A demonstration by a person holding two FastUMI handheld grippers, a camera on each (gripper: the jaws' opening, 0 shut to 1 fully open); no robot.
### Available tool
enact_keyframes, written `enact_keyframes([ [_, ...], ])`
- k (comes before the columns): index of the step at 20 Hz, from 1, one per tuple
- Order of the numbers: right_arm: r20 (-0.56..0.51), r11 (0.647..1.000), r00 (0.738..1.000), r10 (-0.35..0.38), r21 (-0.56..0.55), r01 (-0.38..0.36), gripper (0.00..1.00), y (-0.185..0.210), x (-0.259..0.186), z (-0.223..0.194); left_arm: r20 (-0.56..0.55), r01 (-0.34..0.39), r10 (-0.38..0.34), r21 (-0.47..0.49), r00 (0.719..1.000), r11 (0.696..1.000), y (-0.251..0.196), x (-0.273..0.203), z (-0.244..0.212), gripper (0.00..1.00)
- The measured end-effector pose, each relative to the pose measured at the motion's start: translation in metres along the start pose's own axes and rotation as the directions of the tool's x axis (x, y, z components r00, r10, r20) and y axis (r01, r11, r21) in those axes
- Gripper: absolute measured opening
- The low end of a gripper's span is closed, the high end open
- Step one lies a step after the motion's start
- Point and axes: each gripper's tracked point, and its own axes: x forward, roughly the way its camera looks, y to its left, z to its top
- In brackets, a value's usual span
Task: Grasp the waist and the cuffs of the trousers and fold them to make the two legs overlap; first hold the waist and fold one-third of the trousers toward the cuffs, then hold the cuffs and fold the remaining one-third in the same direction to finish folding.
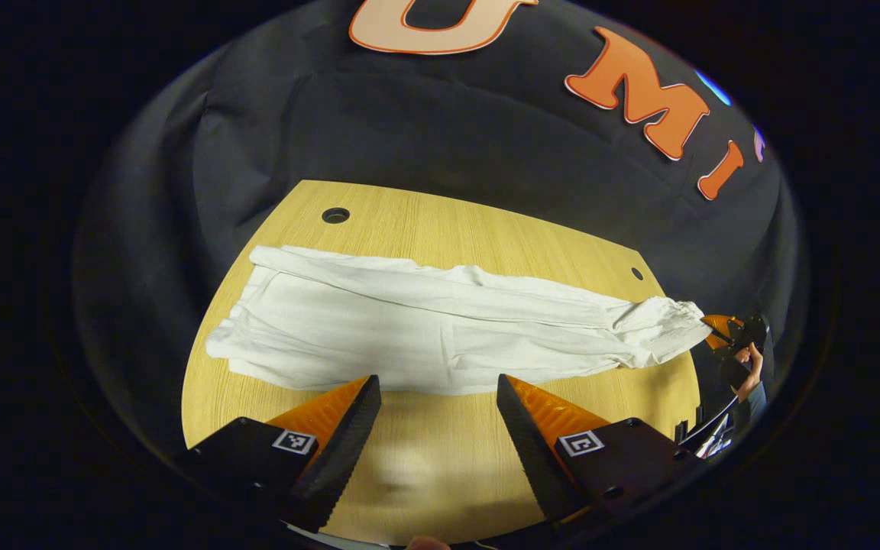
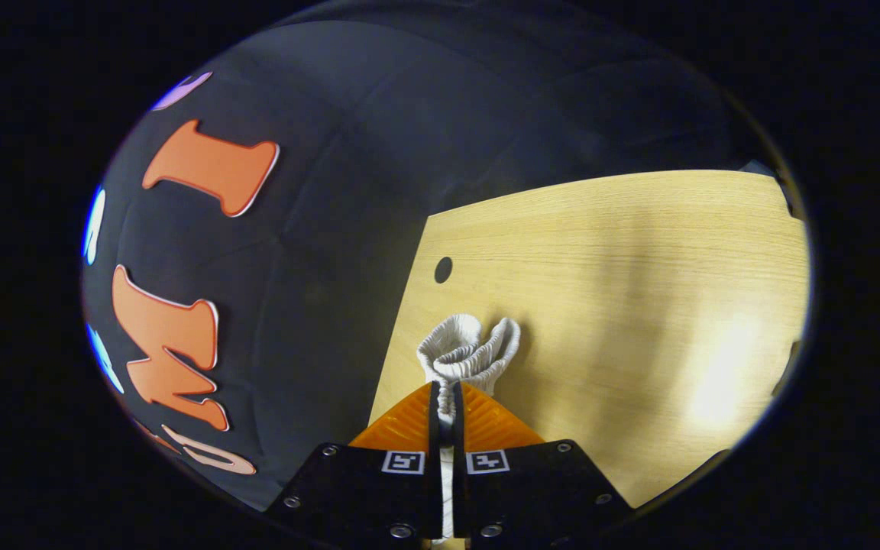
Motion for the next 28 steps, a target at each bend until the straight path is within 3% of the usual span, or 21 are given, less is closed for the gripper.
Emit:
enact_keyframes([
  [15,-0.049,0.987,0.99,0.133,-0.087,-0.137,0.06,0.108,-0.016,-0.092,-0.024,0.066,-0.068,-0.069,0.997,0.995,0.048,0.014,-0.007,0.99],
  [21,-0.098,0.978,0.98,0.172,-0.1,-0.181,0.06,0.145,-0.014,-0.142,-0.027,0.048,-0.052,-0.122,0.998,0.991,0.086,0.008,-0.017,0.97],
  [28,-0.171,0.976,0.971,0.167,-0.112,-0.187,0.06,0.171,-0.003,-0.209,-0.046,0.016,-0.023,-0.166,0.999,0.986,0.129,0.002,-0.029,0.99],
])
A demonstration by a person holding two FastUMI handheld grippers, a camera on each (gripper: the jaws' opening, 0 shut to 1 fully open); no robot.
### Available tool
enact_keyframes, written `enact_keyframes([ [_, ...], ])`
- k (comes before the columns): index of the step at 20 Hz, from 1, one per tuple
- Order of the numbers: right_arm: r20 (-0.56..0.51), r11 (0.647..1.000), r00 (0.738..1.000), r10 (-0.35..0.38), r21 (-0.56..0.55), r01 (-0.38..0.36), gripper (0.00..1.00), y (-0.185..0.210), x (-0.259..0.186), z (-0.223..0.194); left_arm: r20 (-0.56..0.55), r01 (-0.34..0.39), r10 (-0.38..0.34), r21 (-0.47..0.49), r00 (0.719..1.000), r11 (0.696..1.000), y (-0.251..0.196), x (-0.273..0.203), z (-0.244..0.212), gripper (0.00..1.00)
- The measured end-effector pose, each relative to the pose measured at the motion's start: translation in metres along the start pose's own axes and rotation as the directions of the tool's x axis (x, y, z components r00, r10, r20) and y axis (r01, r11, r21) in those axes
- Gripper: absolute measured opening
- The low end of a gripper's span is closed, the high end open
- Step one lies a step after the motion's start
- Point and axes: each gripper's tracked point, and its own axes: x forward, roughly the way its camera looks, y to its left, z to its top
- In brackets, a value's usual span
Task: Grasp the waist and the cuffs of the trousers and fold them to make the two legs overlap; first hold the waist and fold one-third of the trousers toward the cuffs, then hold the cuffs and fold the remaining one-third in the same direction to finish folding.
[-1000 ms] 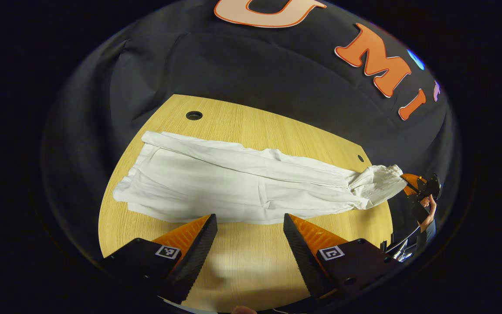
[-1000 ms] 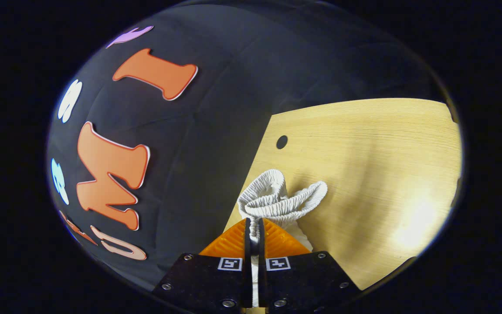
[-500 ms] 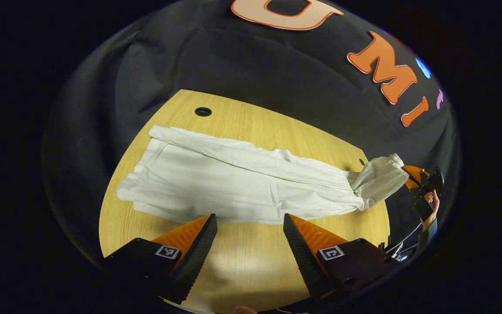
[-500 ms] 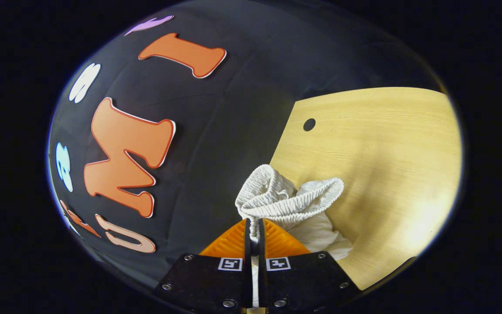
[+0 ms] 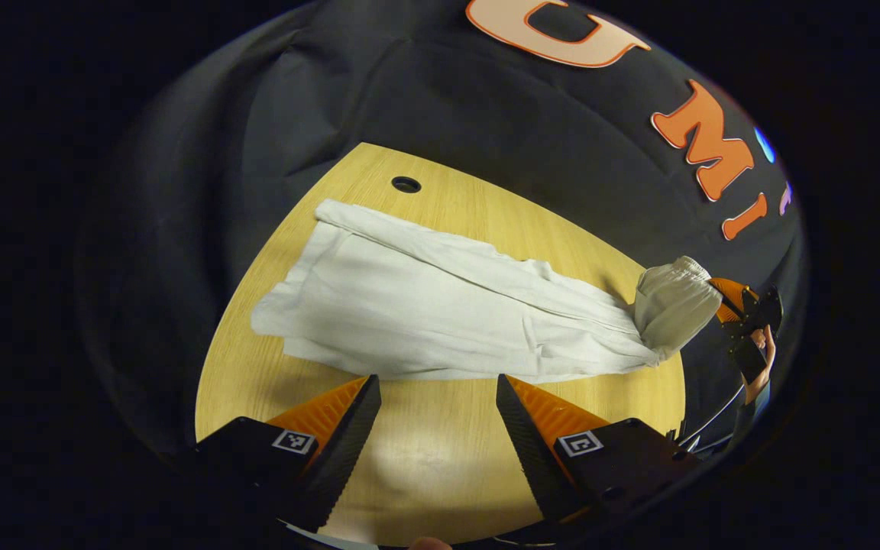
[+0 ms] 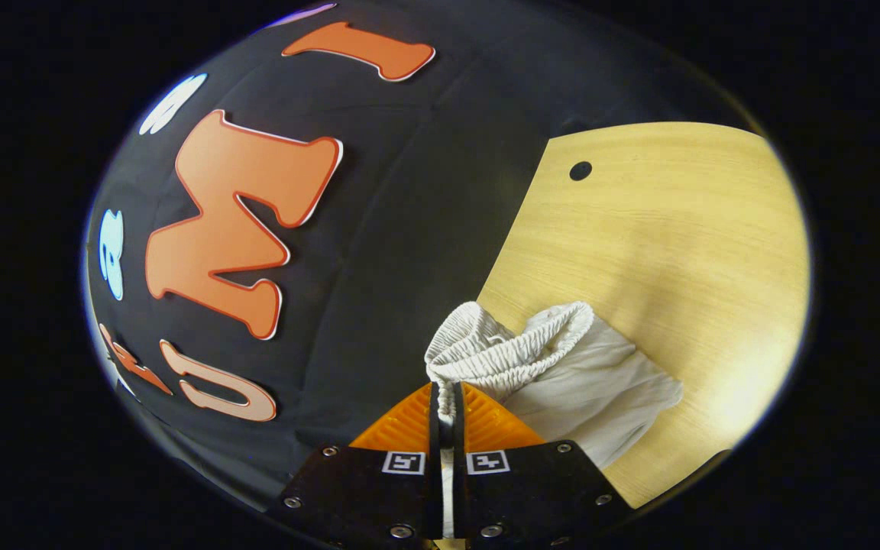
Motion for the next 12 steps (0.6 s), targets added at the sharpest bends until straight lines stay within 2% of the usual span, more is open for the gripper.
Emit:
enact_keyframes([
  [12,-0.124,0.998,0.99,0.064,-0.016,-0.067,0.06,0.046,0.035,-0.097,-0.006,-0.006,0.006,-0.04,1.0,0.999,0.038,-0.003,0.001,1.0],
])
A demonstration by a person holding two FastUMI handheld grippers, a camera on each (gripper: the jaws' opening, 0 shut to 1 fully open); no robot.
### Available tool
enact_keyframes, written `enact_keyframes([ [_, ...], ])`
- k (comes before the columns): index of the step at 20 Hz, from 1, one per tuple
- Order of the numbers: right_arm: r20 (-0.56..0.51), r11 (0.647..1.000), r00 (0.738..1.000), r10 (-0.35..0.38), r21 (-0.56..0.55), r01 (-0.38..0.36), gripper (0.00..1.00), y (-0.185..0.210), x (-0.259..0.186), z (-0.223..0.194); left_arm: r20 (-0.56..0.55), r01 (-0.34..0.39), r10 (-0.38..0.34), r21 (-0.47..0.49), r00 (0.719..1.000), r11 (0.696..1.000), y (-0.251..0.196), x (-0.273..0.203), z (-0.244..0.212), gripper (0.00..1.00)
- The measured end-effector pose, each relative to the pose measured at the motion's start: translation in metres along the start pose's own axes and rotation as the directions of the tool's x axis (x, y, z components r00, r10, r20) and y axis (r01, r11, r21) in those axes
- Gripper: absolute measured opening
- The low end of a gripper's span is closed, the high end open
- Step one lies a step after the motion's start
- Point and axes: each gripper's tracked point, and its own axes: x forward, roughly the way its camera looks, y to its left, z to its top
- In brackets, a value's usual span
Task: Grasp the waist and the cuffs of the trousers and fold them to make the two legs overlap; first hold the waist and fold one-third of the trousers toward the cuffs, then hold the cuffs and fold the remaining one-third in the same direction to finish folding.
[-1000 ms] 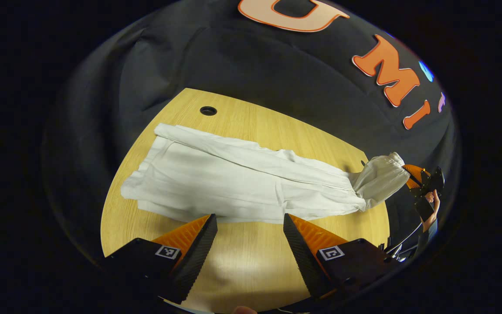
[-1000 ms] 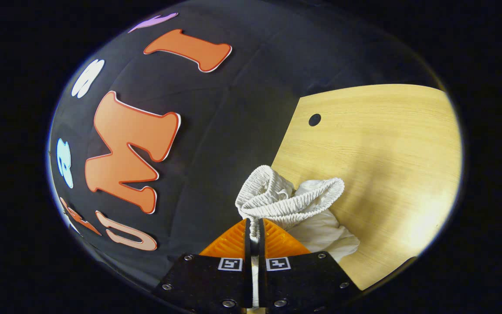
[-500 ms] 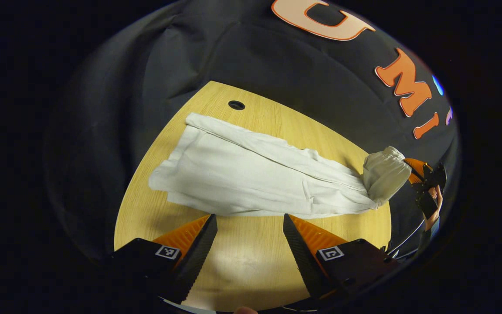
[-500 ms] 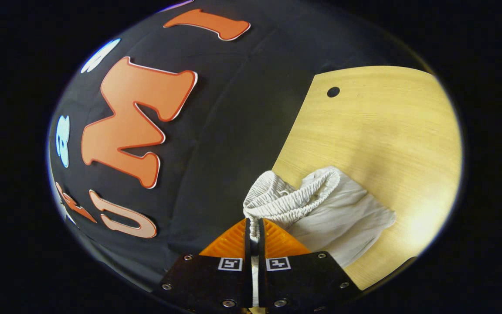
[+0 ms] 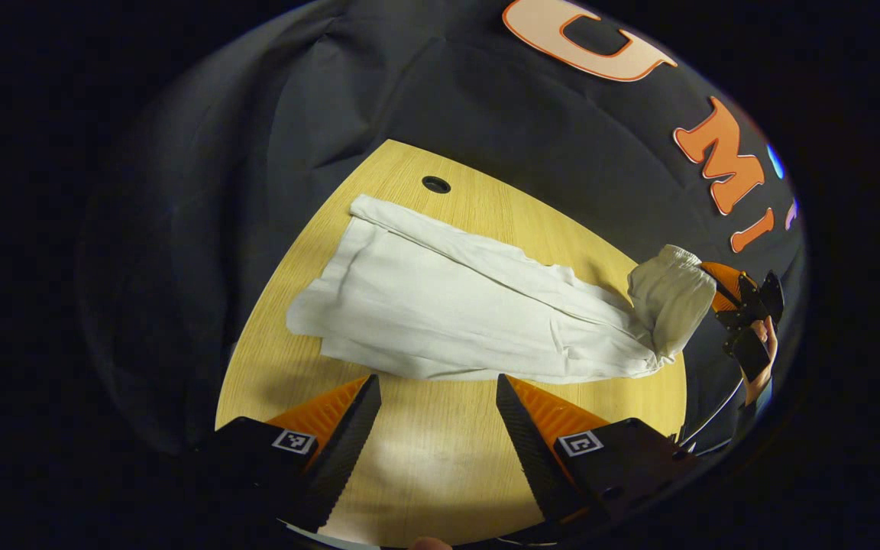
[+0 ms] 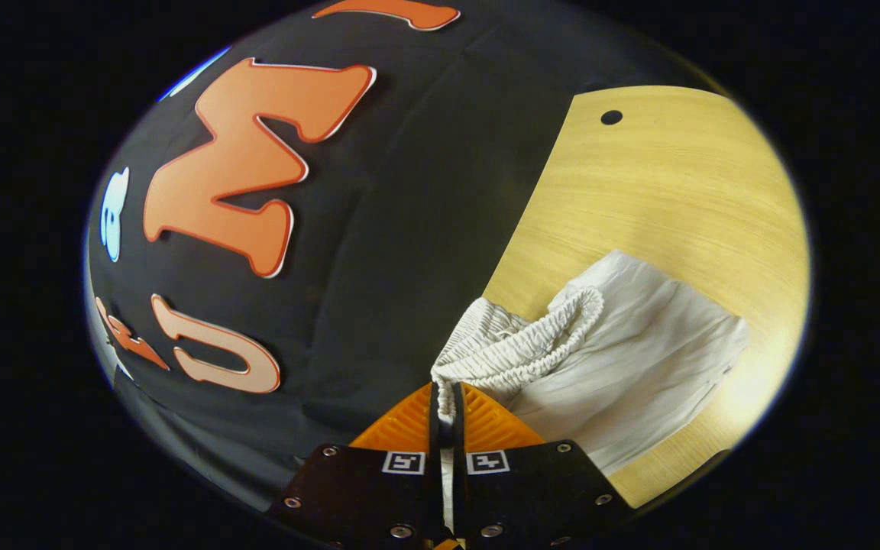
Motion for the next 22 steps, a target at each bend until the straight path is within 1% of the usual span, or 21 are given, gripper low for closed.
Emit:
enact_keyframes([
  [4,-0.052,1.0,0.998,-0.019,-0.019,0.018,0.05,0.0,0.019,-0.036,-0.001,-0.006,0.006,-0.017,1.0,1.0,0.012,0.001,0.001,1.0],
  [5,-0.064,0.999,0.998,-0.024,-0.023,0.023,0.11,-0.001,0.021,-0.046,0.001,-0.009,0.009,-0.021,1.0,1.0,0.013,0.0,0.001,1.0],
  [6,-0.084,0.999,0.996,-0.028,-0.029,0.026,0.06,-0.002,0.027,-0.051,-0.001,-0.01,0.01,-0.029,1.0,1.0,0.015,0.0,0.001,1.0],
  [8,-0.123,0.998,0.991,-0.057,-0.043,0.052,0.06,-0.007,0.037,-0.063,-0.009,-0.009,0.008,-0.051,1.0,0.999,0.019,0.003,-0.002,0.99],
  [9,-0.145,0.998,0.988,-0.052,-0.048,0.045,0.08,-0.004,0.039,-0.067,-0.013,-0.009,0.008,-0.063,1.0,0.998,0.019,0.002,-0.002,0.96],
  [10,-0.166,0.998,0.985,-0.051,-0.054,0.043,0.1,-0.005,0.041,-0.073,-0.016,-0.007,0.006,-0.075,1.0,0.997,0.02,0.003,-0.002,0.98],
  [11,-0.183,0.998,0.982,-0.046,-0.056,0.037,0.17,-0.007,0.041,-0.078,-0.02,-0.005,0.003,-0.091,1.0,0.996,0.021,0.004,-0.003,0.99],
  [12,-0.198,0.998,0.979,-0.045,-0.06,0.034,0.21,-0.01,0.04,-0.082,-0.025,-0.004,0.001,-0.108,1.0,0.994,0.022,0.006,-0.004,0.99],
  [13,-0.218,0.998,0.975,-0.035,-0.064,0.022,0.27,-0.011,0.039,-0.087,-0.028,0.0,-0.004,-0.129,1.0,0.992,0.024,0.008,-0.005,0.99],
  [14,-0.238,0.998,0.971,-0.026,-0.065,0.011,0.19,-0.011,0.038,-0.097,-0.026,0.003,-0.008,-0.152,1.0,0.988,0.027,0.009,-0.005,1.0],
  [15,-0.261,0.998,0.965,0.001,-0.066,-0.019,0.34,-0.006,0.035,-0.103,-0.024,0.009,-0.014,-0.178,1.0,0.984,0.029,0.014,-0.005,1.0],
  [16,-0.274,0.996,0.962,0.006,-0.083,-0.029,0.35,-0.003,0.027,-0.103,-0.028,0.014,-0.02,-0.205,0.999,0.979,0.03,0.016,-0.005,1.0],
  [17,-0.271,0.994,0.963,0.003,-0.103,-0.032,0.36,-0.003,0.026,-0.101,-0.024,0.021,-0.028,-0.234,0.999,0.972,0.029,0.021,-0.003,0.99],
  [19,-0.264,0.99,0.964,-0.012,-0.142,-0.026,0.4,-0.005,0.023,-0.096,-0.017,0.043,-0.05,-0.29,0.999,0.956,0.028,0.023,-0.003,1.0],
  [20,-0.256,0.987,0.966,-0.015,-0.156,-0.026,0.41,-0.007,0.018,-0.092,-0.008,0.056,-0.062,-0.325,0.998,0.944,0.029,0.023,-0.001,0.99],
  [22,-0.23,0.983,0.973,-0.006,-0.177,-0.036,0.48,-0.006,0.009,-0.079,0.006,0.069,-0.073,-0.401,0.997,0.913,0.034,0.025,0.004,0.99],
])
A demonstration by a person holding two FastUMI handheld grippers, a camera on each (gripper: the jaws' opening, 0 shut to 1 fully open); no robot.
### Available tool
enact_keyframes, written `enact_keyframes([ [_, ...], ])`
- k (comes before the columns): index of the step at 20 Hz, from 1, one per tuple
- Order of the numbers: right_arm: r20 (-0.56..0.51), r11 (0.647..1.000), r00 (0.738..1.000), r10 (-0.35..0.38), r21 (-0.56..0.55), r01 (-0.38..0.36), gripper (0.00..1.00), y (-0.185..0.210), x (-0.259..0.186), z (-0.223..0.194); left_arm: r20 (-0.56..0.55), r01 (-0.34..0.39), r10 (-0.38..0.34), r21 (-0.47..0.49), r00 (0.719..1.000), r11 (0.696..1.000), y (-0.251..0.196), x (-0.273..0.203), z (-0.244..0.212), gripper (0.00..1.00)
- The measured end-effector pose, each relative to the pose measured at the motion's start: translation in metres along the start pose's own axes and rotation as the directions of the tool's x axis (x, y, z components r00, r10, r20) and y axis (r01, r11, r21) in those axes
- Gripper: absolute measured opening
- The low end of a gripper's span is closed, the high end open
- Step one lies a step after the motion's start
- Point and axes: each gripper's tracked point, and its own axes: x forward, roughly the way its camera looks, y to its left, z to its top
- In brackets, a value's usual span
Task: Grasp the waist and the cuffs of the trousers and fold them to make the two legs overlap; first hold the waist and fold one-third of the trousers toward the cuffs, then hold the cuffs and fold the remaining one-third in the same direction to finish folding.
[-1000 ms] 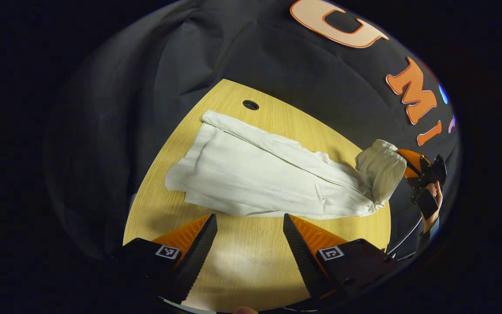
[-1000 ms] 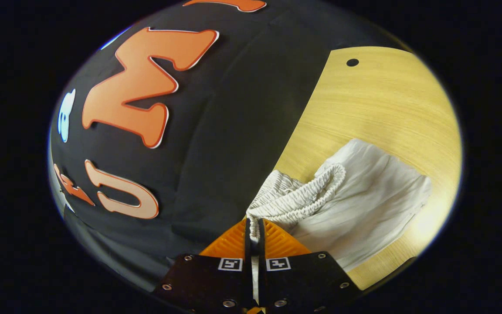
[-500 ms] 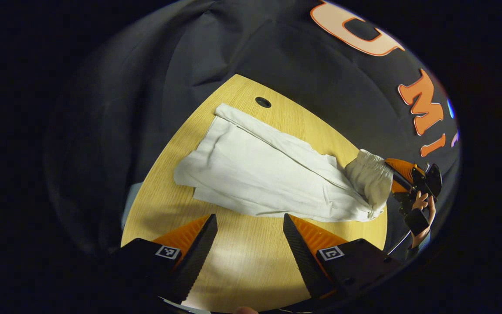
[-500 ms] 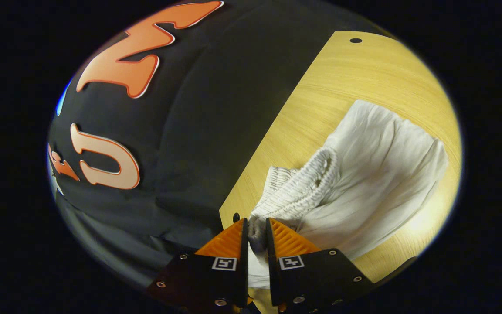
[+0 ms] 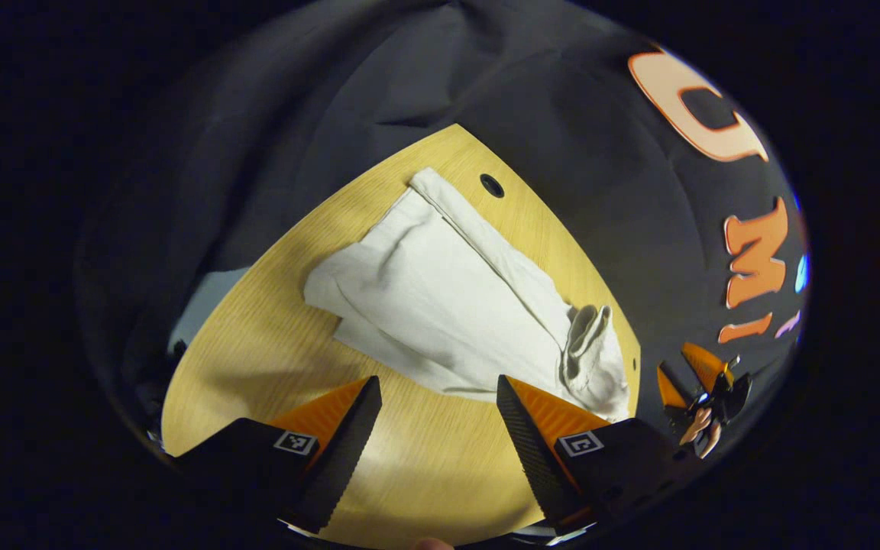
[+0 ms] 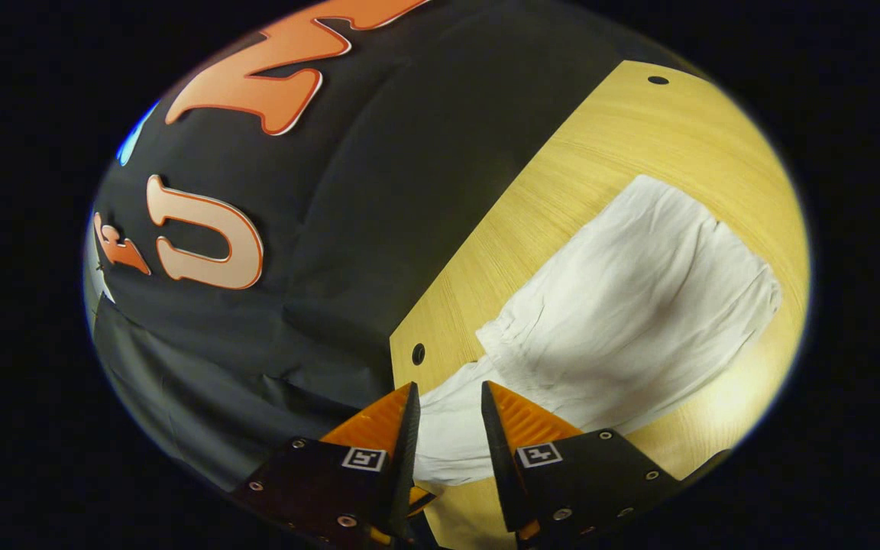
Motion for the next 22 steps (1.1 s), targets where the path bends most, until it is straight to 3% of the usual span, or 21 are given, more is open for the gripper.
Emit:
enact_keyframes([
  [1,0.016,1.0,1.0,-0.002,-0.009,0.002,0.55,-0.002,-0.005,0.007,0.003,-0.001,0.001,-0.032,1.0,0.999,0.005,0.007,0.003,0.99],
  [2,0.031,1.0,1.0,-0.007,-0.014,0.008,0.69,-0.004,-0.011,0.012,0.003,-0.008,0.008,-0.057,1.0,0.998,0.009,0.011,0.004,1.0],
  [3,0.043,1.0,0.999,-0.008,-0.014,0.008,0.64,-0.006,-0.016,0.017,0.006,-0.011,0.012,-0.08,1.0,0.997,0.014,0.01,0.007,0.99],
  [9,0.11,0.999,0.993,-0.03,-0.006,0.031,0.76,-0.024,-0.046,0.041,0.048,0.004,0.006,-0.215,0.999,0.977,0.037,0.017,0.034,0.99],
  [14,0.142,0.999,0.989,-0.044,0.017,0.042,0.77,-0.037,-0.062,0.05,0.06,0.042,-0.029,-0.222,0.998,0.974,0.022,0.039,0.044,0.96],
  [16,0.142,0.998,0.988,-0.053,0.033,0.049,0.77,-0.042,-0.067,0.05,0.062,0.029,-0.016,-0.218,0.998,0.975,0.019,0.051,0.047,0.89],
  [17,0.143,0.998,0.988,-0.055,0.037,0.05,0.77,-0.045,-0.07,0.05,0.06,0.029,-0.016,-0.22,0.998,0.975,0.017,0.057,0.046,0.75],
  [19,0.147,0.997,0.987,-0.07,0.04,0.065,0.77,-0.052,-0.076,0.051,0.047,-0.006,0.017,-0.225,0.999,0.974,0.022,0.062,0.044,0.56],
  [21,0.15,0.996,0.985,-0.082,0.047,0.076,0.77,-0.058,-0.082,0.053,0.048,-0.027,0.04,-0.246,0.998,0.969,0.024,0.067,0.041,0.12],
  [22,0.154,0.995,0.984,-0.089,0.051,0.082,0.77,-0.062,-0.086,0.056,0.057,-0.031,0.045,-0.23,0.997,0.973,0.021,0.062,0.042,0.1],
])
